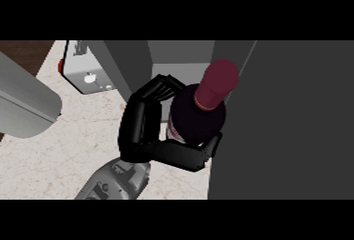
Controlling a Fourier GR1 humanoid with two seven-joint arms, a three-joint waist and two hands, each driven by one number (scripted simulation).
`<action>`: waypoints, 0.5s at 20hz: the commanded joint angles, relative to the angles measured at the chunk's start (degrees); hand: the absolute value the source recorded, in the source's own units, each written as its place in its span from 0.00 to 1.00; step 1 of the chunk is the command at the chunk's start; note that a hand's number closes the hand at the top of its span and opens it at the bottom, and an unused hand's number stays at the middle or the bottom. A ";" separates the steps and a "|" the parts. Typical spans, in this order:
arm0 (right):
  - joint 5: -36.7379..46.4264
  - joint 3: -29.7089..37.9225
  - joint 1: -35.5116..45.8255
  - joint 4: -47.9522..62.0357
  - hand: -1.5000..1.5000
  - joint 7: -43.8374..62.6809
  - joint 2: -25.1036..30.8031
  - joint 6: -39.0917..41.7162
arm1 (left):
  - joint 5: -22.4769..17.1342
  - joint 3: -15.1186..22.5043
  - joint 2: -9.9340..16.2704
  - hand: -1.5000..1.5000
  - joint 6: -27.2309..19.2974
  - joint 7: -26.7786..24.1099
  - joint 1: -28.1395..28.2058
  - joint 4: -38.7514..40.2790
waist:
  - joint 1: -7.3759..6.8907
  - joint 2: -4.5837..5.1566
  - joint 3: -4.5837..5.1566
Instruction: Pick up the wine, place it into the cabinet and close the cabinet
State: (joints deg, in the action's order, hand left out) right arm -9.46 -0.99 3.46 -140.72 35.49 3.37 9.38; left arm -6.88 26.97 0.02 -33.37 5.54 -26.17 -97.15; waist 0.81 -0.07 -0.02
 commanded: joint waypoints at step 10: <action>-6.57 2.77 -1.11 -6.40 0.00 2.14 1.94 1.40 | -4.33 -0.95 -0.02 1.00 -4.62 -7.66 -8.83 14.12 | 0.28 0.10 0.00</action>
State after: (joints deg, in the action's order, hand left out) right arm -9.44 -0.45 4.56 -140.15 36.12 4.24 9.69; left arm -8.56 26.61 0.01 -36.60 1.08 -31.87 -87.98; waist 0.80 -0.02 0.00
